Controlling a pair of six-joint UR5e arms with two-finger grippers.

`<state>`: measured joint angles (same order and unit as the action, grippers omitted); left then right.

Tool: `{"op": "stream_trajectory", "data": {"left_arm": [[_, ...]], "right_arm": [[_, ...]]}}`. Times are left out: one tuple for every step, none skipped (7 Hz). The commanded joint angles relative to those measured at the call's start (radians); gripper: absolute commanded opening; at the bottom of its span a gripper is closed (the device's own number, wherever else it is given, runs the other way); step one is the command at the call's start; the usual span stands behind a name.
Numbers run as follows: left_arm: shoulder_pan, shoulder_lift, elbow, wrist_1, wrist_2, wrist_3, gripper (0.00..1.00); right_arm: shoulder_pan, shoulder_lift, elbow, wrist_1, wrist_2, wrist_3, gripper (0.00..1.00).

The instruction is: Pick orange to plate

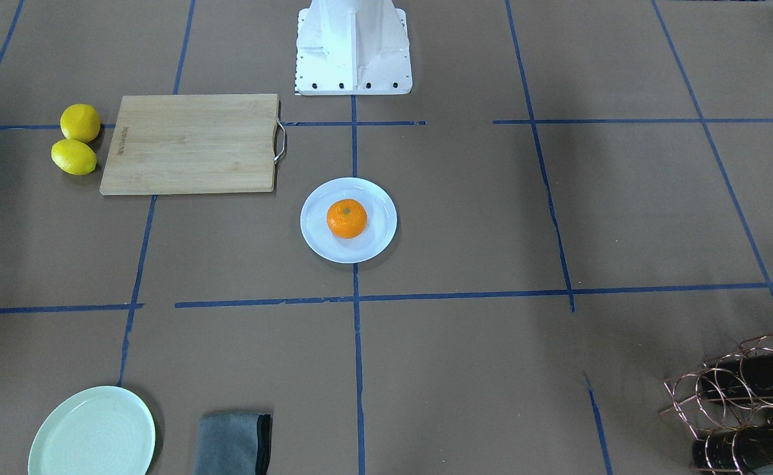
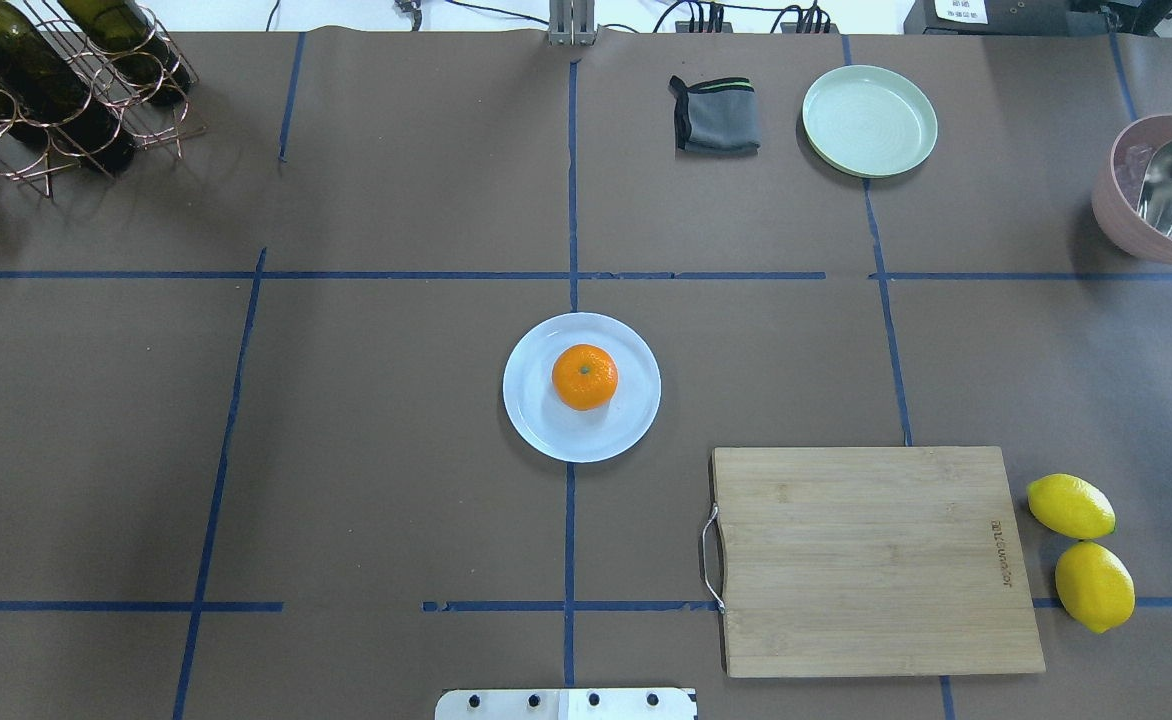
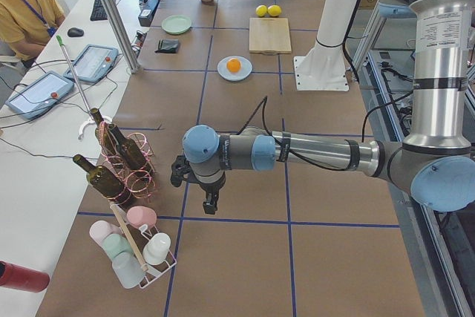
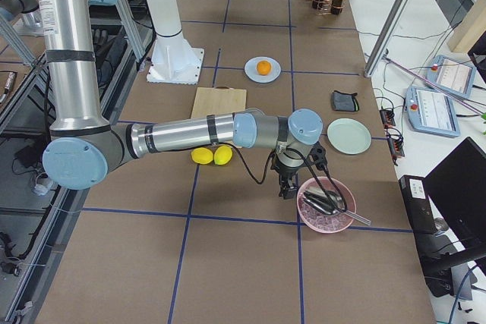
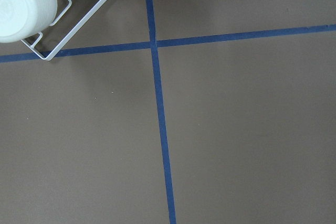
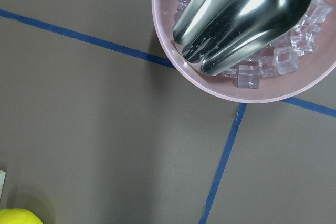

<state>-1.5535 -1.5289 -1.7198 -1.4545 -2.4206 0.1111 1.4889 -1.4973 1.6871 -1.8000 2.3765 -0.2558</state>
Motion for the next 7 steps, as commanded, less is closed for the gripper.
{"op": "stream_trajectory", "data": {"left_arm": [[0.0,-0.03,0.011,0.005,0.0,0.007,1.0],[-0.003,-0.019,0.008,0.003,0.003,0.007,1.0],[-0.003,-0.017,0.02,0.002,0.029,0.007,1.0],[-0.007,-0.01,0.014,0.005,0.072,0.007,1.0],[-0.008,0.028,0.003,-0.004,0.066,0.008,1.0],[-0.011,0.024,0.0,-0.01,0.069,-0.001,1.0],[-0.01,0.009,0.015,-0.009,0.064,0.002,1.0]], "right_arm": [[0.001,0.012,-0.007,0.002,0.0,0.006,1.0],[0.002,0.008,-0.007,0.005,0.003,0.007,1.0],[0.001,0.0,-0.007,0.01,0.003,0.016,1.0],[0.001,0.0,-0.007,0.013,0.001,0.02,1.0],[0.002,-0.003,-0.007,0.013,0.0,0.018,1.0],[0.025,-0.004,-0.009,0.013,0.0,0.017,1.0],[0.054,-0.009,-0.007,0.013,0.0,0.017,1.0]]}}
